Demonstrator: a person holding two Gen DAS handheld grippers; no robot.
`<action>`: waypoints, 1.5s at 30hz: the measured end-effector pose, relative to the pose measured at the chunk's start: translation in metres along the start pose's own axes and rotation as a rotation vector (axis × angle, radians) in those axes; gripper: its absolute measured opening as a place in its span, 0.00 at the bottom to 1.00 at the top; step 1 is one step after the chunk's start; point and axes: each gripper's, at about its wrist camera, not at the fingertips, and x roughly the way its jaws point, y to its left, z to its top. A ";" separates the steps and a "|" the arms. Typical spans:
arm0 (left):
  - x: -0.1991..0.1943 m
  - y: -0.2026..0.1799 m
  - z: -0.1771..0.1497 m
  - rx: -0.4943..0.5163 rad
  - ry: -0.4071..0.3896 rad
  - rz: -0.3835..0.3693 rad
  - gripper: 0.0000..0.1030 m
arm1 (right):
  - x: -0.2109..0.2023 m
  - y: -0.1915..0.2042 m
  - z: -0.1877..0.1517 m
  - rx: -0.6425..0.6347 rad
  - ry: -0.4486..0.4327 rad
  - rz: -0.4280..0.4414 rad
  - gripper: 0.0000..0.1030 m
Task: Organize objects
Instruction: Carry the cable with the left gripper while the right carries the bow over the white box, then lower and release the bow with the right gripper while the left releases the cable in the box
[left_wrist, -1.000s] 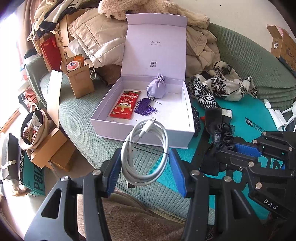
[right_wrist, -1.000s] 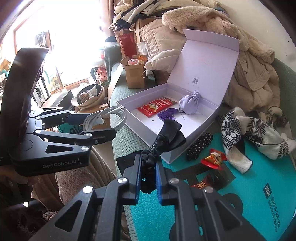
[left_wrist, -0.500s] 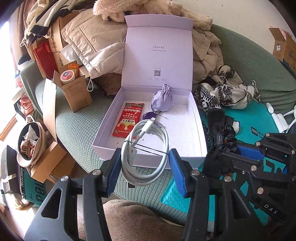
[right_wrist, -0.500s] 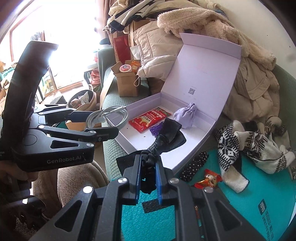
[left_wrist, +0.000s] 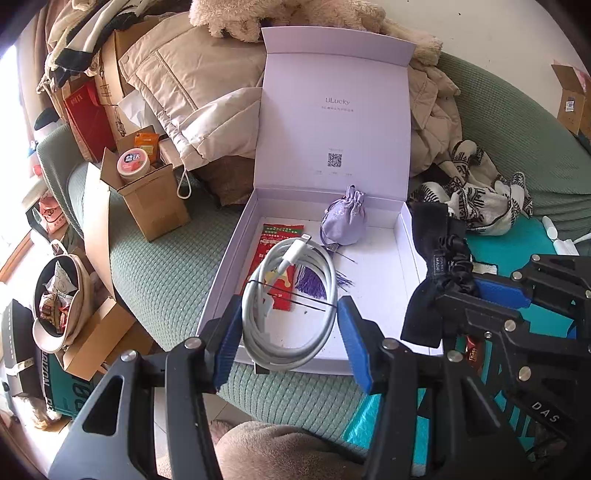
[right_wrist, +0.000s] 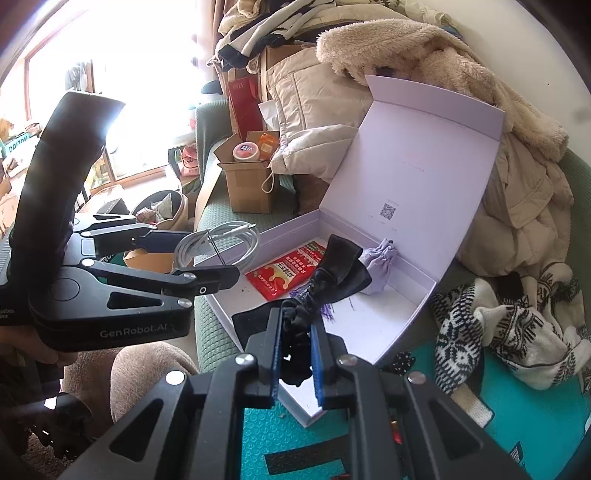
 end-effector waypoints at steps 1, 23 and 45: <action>0.003 0.001 0.003 -0.002 0.001 0.000 0.48 | 0.002 -0.001 0.002 0.001 -0.001 0.001 0.13; 0.086 0.025 0.068 0.039 0.020 -0.013 0.48 | 0.073 -0.036 0.044 0.015 0.005 -0.016 0.13; 0.172 0.043 0.089 0.052 0.087 -0.009 0.48 | 0.143 -0.061 0.058 0.028 0.055 -0.026 0.13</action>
